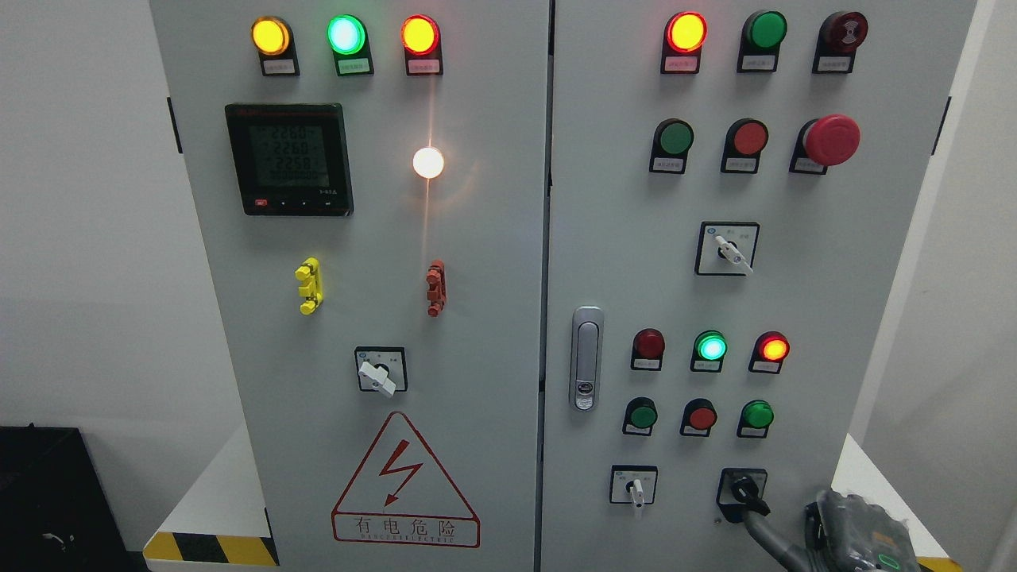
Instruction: Flip black knob to close circuit
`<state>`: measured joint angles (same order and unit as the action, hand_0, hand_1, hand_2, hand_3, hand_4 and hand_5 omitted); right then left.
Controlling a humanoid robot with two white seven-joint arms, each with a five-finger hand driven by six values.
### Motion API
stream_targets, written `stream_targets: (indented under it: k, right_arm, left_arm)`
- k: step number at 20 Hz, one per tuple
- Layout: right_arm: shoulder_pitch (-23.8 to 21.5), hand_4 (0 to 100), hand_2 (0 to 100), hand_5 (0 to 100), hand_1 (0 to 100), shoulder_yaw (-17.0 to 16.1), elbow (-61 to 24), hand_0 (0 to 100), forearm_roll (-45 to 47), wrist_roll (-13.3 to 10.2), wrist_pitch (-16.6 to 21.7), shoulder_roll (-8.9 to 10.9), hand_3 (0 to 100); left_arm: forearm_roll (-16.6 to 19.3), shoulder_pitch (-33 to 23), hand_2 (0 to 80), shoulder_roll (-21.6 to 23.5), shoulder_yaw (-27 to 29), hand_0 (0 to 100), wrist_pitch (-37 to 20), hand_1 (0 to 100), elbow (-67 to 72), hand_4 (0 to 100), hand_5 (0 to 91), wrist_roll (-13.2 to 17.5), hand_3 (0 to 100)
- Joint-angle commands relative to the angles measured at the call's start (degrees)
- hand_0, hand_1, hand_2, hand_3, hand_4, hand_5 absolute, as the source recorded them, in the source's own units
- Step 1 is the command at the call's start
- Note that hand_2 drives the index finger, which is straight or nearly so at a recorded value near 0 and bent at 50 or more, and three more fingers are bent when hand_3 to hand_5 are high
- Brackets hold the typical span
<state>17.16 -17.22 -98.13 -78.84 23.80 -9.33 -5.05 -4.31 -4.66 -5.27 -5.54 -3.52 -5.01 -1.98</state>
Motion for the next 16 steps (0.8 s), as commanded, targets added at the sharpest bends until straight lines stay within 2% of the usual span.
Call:
stream_targets:
  k: [1, 5, 9, 16]
  right_arm:
    - [-0.02, 90, 89, 91, 2, -0.36, -0.75, 0, 0.09, -0.42, -0.07, -0.23, 100]
    - [-0.11, 90, 89, 91, 2, -0.18, -1.54, 0, 0.18, -0.33, 0.02, -0.67, 100]
    - [-0.64, 90, 89, 91, 3, 0.69, -2.68, 0, 0.18, 0.72, 1.07, -2.68, 100]
    - [-4.32, 90, 89, 91, 3, 5.0, -4.26, 0, 0.27, 0.9, 0.98, -2.69, 100]
  left_arm:
    - [0.0, 0.0, 0.0, 0.0, 0.0, 12, 0.0, 56, 0.0, 0, 0.0, -0.04, 0]
    - [0.0, 0.0, 0.0, 0.0, 0.0, 12, 0.0, 56, 0.0, 0, 0.0, -0.04, 0]
    - [0.0, 0.0, 0.0, 0.0, 0.0, 12, 0.0, 56, 0.0, 0, 0.0, -0.04, 0]
    - [0.0, 0.0, 0.0, 0.0, 0.0, 12, 0.0, 56, 0.0, 0, 0.0, -0.04, 0]
